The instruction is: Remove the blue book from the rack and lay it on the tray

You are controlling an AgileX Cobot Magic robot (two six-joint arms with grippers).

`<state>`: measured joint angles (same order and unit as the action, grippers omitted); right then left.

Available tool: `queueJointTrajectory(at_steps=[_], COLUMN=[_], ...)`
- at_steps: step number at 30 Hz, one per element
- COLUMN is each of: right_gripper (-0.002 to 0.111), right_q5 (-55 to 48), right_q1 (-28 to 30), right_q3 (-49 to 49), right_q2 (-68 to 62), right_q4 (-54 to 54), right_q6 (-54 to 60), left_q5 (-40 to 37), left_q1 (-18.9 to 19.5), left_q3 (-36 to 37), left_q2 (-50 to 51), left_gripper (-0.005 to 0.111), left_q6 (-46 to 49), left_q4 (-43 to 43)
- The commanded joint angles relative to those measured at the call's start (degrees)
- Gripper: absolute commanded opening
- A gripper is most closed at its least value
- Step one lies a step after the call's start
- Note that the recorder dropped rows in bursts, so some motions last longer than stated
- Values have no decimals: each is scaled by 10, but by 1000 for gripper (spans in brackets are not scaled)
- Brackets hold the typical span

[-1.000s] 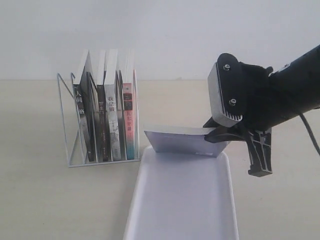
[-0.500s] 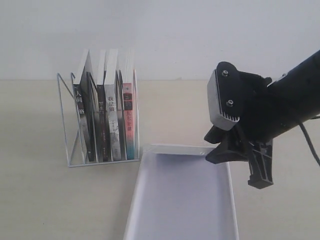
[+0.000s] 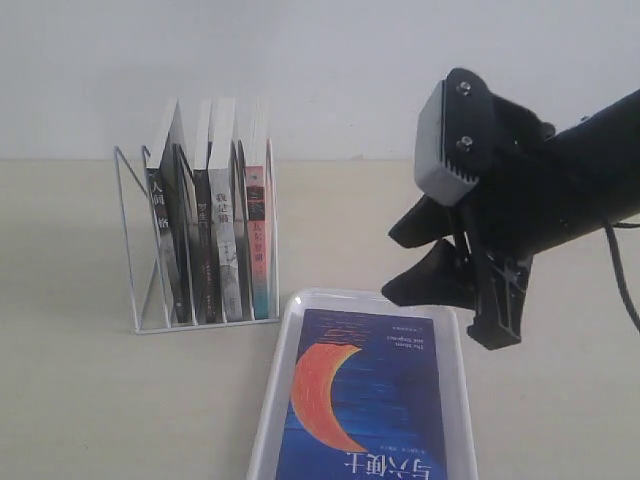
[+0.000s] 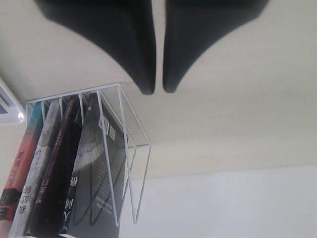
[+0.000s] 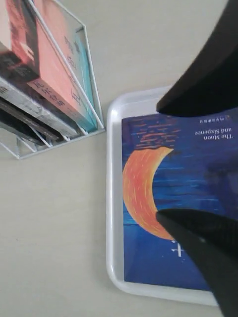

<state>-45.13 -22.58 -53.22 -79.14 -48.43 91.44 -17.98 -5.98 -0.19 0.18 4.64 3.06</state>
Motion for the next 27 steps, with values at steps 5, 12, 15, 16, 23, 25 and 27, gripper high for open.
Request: queueJointTrajectory(at_steps=[5,12,15,16,23,25,27], right_gripper=[24,1,1,1,1,1,1], right_q5=[34,34,34,34,34,35,35], right_q1=[3,3,3,3,3,3,3], right_q3=[0,0,0,0,0,0,0], right_q2=[121,132,132,132,132,132,132], right_q4=[-5,-7,-7,-7,-7,-7,-7], right_q6=[-191,-449,-483,-483,-483,-483,-483], left_q5=[0,0,0,0,0,0,0], left_q1=[2,2,2,2,2,2,2], left_q3=[2,2,2,2,2,2,2], left_q2=[-2,-2,-2,-2,-2,-2,-2], left_gripper=[5,5,5,5,5,5,5], left_q6=[-4,-4,-4,-4,-4,-4,-4], left_q4=[0,0,0,0,0,0,0])
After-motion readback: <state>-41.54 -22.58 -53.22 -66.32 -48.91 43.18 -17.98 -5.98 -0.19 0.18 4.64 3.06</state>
